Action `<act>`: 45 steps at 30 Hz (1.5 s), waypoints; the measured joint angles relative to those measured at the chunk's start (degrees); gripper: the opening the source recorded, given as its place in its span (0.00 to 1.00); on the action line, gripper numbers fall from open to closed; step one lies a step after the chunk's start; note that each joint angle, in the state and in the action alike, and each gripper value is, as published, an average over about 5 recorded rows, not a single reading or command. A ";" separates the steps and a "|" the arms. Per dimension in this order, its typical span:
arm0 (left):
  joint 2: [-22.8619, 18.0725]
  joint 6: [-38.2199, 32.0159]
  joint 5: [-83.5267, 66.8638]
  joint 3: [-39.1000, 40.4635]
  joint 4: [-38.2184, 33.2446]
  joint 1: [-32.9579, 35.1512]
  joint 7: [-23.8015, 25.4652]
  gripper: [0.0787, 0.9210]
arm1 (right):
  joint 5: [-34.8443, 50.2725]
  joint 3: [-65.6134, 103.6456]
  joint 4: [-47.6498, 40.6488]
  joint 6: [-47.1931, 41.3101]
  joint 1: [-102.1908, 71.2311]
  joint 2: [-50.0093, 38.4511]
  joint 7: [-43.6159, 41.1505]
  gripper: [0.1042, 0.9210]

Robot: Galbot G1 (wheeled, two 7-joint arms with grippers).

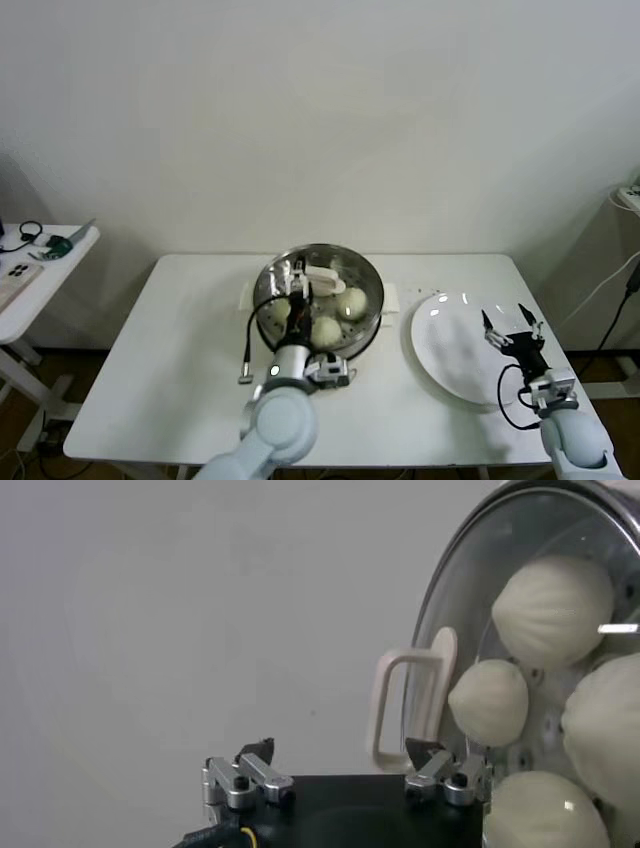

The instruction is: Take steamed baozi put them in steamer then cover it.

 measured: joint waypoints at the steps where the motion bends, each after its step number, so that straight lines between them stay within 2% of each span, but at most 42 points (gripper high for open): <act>1: 0.36 0.00 -0.47 -0.18 -0.60 0.38 -0.26 0.88 | 0.02 0.00 0.00 -0.04 0.00 -0.04 -0.02 0.88; 11: 3.95 -0.01 -7.36 -3.91 -6.41 5.22 -5.46 0.88 | 0.09 -0.03 0.04 0.00 -0.27 -0.16 -0.33 0.88; 17: 5.84 -0.02 -18.82 -9.67 -9.34 9.13 -13.13 0.88 | -0.15 -0.03 0.54 0.58 -0.87 -0.10 -0.36 0.88; 23: 5.94 -2.08 -32.93 -18.65 -10.68 14.50 -19.66 0.88 | -0.04 0.42 1.16 1.11 -1.75 -0.17 -0.35 0.88; 26: 5.17 -6.69 -39.69 -23.39 -10.61 17.37 -21.50 0.88 | 0.31 0.76 1.57 1.45 -2.28 -0.02 -0.36 0.88; 32: 2.67 -20.74 -53.08 -31.90 -8.79 22.68 -23.41 0.88 | 1.50 1.39 2.51 2.30 -3.67 0.36 -0.69 0.88; 38: -0.20 -32.11 -63.85 -38.50 -5.30 26.55 -22.89 0.88 | 2.78 1.80 3.49 3.09 -5.24 0.67 -1.30 0.88; 45: -2.06 -42.28 -71.75 -41.92 -0.24 29.52 -21.83 0.88 | 3.96 1.97 4.97 3.57 -6.89 0.74 -1.48 0.88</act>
